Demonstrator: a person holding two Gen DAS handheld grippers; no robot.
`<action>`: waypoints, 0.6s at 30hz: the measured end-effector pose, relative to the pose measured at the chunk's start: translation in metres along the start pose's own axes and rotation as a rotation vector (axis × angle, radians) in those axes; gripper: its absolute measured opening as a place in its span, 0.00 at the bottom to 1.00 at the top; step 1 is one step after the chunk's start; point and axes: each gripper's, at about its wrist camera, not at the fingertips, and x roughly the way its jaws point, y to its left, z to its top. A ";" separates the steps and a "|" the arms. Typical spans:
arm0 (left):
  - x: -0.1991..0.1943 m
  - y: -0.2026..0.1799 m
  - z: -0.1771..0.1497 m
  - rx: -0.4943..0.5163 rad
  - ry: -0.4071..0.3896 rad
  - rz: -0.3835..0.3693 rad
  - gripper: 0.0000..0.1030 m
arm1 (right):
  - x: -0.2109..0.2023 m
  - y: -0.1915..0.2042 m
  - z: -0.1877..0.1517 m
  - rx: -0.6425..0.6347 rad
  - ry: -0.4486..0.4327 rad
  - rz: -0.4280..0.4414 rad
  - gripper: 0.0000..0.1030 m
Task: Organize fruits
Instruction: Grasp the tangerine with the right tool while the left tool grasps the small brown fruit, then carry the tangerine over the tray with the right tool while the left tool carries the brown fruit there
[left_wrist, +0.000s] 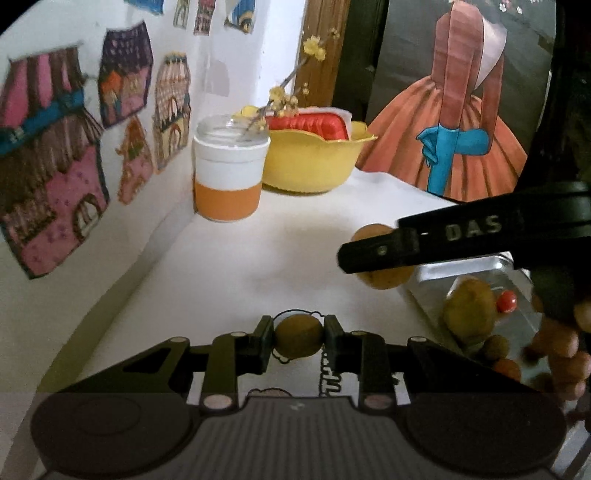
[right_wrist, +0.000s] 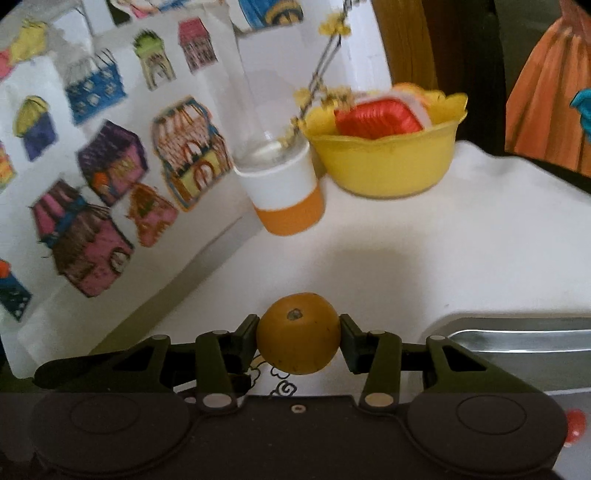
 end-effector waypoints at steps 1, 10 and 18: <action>-0.003 -0.002 0.000 -0.002 -0.002 -0.001 0.31 | -0.007 0.000 -0.001 -0.001 -0.008 -0.001 0.46; -0.034 -0.035 -0.001 -0.004 -0.021 -0.042 0.31 | -0.072 -0.003 -0.019 -0.007 -0.088 -0.035 0.46; -0.054 -0.078 -0.012 0.008 -0.044 -0.106 0.31 | -0.124 -0.020 -0.046 0.006 -0.136 -0.104 0.46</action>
